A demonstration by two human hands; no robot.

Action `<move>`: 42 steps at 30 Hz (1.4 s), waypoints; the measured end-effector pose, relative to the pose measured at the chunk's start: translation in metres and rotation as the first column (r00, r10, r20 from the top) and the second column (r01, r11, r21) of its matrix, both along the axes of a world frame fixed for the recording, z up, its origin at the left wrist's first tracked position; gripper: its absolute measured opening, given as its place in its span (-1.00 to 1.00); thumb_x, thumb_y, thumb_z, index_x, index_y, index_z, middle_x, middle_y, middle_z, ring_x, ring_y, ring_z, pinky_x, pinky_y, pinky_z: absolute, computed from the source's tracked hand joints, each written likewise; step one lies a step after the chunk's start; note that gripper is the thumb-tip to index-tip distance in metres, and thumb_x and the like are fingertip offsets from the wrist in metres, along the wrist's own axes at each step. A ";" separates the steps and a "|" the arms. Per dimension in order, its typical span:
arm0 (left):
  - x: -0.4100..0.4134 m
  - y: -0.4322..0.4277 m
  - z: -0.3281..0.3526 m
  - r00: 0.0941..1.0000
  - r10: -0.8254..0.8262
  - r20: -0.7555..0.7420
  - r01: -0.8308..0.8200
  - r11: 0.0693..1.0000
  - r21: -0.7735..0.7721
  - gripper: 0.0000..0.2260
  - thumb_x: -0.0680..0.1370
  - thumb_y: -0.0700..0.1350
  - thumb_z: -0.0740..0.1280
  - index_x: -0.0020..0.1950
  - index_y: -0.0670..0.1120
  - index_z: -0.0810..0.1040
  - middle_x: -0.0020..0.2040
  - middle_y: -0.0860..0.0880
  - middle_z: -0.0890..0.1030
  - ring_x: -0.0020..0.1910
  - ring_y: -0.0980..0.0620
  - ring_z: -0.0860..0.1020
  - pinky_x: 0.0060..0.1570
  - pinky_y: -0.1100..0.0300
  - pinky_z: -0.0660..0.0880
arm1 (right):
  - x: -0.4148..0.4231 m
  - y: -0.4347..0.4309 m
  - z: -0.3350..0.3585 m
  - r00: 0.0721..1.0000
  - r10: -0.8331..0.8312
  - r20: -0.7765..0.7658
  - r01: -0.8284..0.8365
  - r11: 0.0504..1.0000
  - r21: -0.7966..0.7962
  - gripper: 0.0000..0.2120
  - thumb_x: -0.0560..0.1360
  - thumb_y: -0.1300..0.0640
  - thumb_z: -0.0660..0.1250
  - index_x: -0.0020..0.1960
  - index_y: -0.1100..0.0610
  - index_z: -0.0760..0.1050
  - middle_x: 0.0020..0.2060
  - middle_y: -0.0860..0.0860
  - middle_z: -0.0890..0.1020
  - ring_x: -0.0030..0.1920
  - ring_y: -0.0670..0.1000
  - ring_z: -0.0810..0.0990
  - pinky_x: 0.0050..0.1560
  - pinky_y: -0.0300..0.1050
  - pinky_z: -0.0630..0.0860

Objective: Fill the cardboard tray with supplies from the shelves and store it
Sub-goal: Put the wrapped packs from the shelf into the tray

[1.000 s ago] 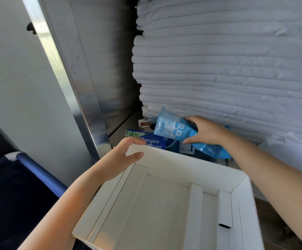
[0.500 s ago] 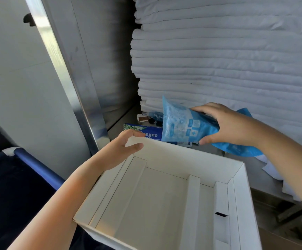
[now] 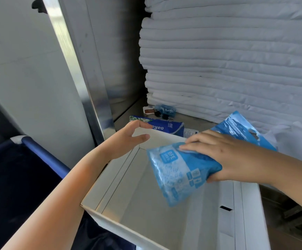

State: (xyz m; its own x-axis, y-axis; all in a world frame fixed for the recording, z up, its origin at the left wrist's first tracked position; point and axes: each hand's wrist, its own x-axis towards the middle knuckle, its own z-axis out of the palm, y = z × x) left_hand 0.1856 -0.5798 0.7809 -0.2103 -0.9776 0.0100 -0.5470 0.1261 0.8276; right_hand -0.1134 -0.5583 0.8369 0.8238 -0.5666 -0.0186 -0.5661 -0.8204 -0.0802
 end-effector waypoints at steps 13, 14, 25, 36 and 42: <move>-0.002 0.002 0.002 1.000 -0.006 0.011 0.006 1.000 -0.009 -0.77 0.57 0.01 0.30 0.07 0.37 0.39 0.09 0.44 0.37 0.14 0.40 0.38 0.29 0.20 0.32 | 0.033 0.016 -0.028 0.956 0.200 -0.213 -0.219 0.973 -0.071 -0.22 0.37 0.09 0.44 0.47 -0.09 0.14 0.39 -0.07 0.22 0.40 -0.03 0.13 0.39 -0.23 -0.08; -0.001 0.002 0.002 1.000 -0.009 0.010 0.009 1.000 -0.008 -0.77 0.57 0.01 0.30 0.08 0.37 0.39 0.09 0.43 0.38 0.13 0.44 0.36 0.28 0.20 0.32 | 0.035 0.017 -0.029 0.948 0.219 -0.230 -0.241 0.968 -0.069 -0.22 0.36 0.11 0.44 0.48 -0.08 0.14 0.39 -0.06 0.21 0.41 -0.01 0.12 0.39 -0.23 -0.09; -0.002 0.002 0.002 0.998 -0.007 0.061 0.010 0.999 -0.041 -0.74 0.55 0.01 0.32 0.16 0.30 0.38 0.08 0.44 0.36 0.12 0.46 0.35 0.26 0.20 0.35 | 0.064 0.013 -0.032 0.868 0.398 -0.296 -0.395 0.916 0.072 -0.29 0.38 0.18 0.40 0.47 0.08 0.22 0.46 0.02 0.26 0.46 0.02 0.13 0.41 -0.12 -0.07; -0.001 0.001 0.002 0.997 -0.009 0.075 0.013 0.999 -0.050 -0.71 0.55 -0.02 0.33 0.22 0.22 0.38 0.13 0.30 0.40 0.16 0.26 0.41 0.18 0.24 0.39 | 0.064 0.007 -0.051 0.878 0.383 -0.288 -0.345 0.922 0.177 -0.24 0.43 0.13 0.39 0.52 -0.04 0.10 0.55 -0.01 -0.01 0.52 -0.05 -0.23 0.34 -0.24 -0.51; -0.001 0.002 0.002 1.000 -0.014 0.026 0.015 0.999 -0.030 -0.71 0.56 -0.03 0.32 0.21 0.25 0.37 0.11 0.36 0.37 0.13 0.41 0.36 -0.02 0.44 0.38 | 0.060 0.006 -0.053 0.944 0.230 -0.235 -0.212 0.972 0.099 -0.31 0.51 -0.06 0.29 0.53 -0.03 0.04 0.55 -0.03 -0.08 0.52 -0.04 -0.20 0.42 -0.15 -0.32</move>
